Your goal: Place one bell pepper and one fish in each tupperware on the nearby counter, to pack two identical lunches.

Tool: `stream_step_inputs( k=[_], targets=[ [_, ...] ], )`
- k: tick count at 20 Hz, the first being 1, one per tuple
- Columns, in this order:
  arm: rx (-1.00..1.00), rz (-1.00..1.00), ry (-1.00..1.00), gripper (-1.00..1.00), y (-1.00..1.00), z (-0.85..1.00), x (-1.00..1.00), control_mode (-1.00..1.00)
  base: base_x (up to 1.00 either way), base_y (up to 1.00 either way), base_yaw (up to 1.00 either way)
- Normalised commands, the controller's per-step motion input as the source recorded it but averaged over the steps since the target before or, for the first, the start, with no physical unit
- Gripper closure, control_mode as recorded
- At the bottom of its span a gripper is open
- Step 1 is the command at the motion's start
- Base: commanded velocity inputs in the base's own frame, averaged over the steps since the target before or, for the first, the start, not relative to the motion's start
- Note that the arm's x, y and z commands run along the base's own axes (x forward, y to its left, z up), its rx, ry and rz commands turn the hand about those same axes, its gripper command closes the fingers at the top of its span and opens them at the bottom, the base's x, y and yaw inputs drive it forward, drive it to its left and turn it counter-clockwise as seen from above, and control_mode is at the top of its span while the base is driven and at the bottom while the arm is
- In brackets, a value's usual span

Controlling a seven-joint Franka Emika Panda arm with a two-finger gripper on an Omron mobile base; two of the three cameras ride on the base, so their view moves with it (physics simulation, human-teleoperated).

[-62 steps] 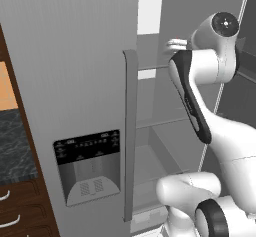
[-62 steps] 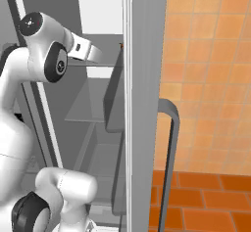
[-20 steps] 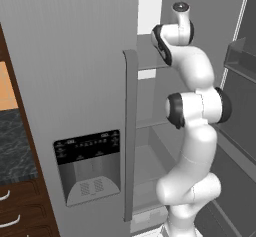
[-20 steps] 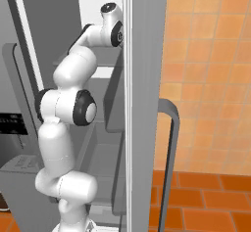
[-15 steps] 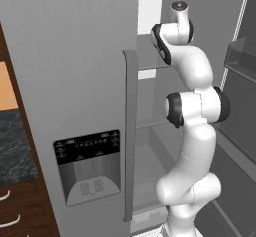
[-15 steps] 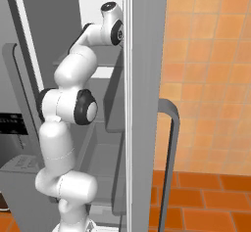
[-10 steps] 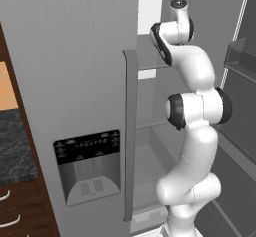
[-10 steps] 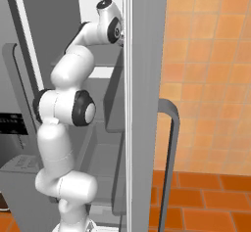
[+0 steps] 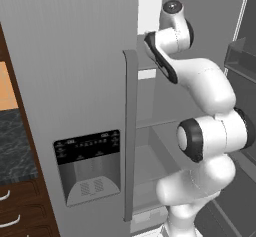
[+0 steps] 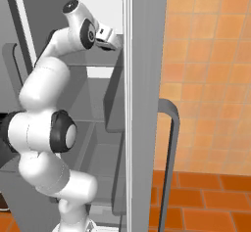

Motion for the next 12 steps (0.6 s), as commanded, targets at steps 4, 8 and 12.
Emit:
stream_step_inputs(
  k=[4,8,12],
  targets=[
    [0.0,0.17,-0.19,1.0,0.01,0.0,-1.0,-1.0,0.0,0.0,0.0],
    [0.0,0.22,-0.09,1.0,0.0,0.02,-1.0,-1.0,0.0,0.0,0.0],
    [0.0,0.13,-0.04,1.0,0.02,0.09,-1.0,-1.0,0.0,0.0,0.0]
  ],
)
